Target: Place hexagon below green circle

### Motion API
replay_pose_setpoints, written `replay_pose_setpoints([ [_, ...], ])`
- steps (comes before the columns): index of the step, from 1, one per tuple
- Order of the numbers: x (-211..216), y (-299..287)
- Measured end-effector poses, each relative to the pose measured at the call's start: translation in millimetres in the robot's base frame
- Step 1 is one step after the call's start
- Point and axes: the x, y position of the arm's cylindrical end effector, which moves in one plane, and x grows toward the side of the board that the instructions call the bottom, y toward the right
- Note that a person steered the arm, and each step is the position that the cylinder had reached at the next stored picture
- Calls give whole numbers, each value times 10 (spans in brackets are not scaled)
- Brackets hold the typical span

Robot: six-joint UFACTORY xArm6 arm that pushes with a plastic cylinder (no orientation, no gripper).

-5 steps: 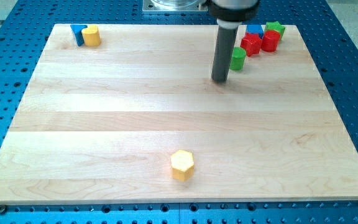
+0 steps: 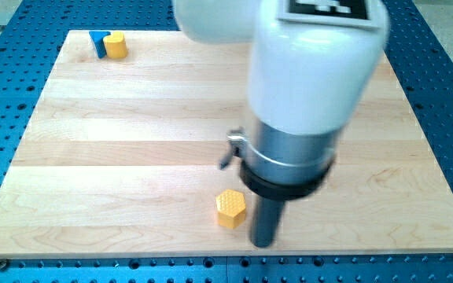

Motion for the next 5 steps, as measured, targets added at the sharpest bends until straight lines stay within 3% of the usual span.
replay_pose_setpoints([
  [1,-677,-480],
  [2,-370,-204],
  [3,-371,-1262],
  [4,-1145,-780],
  [5,-1481,-160],
])
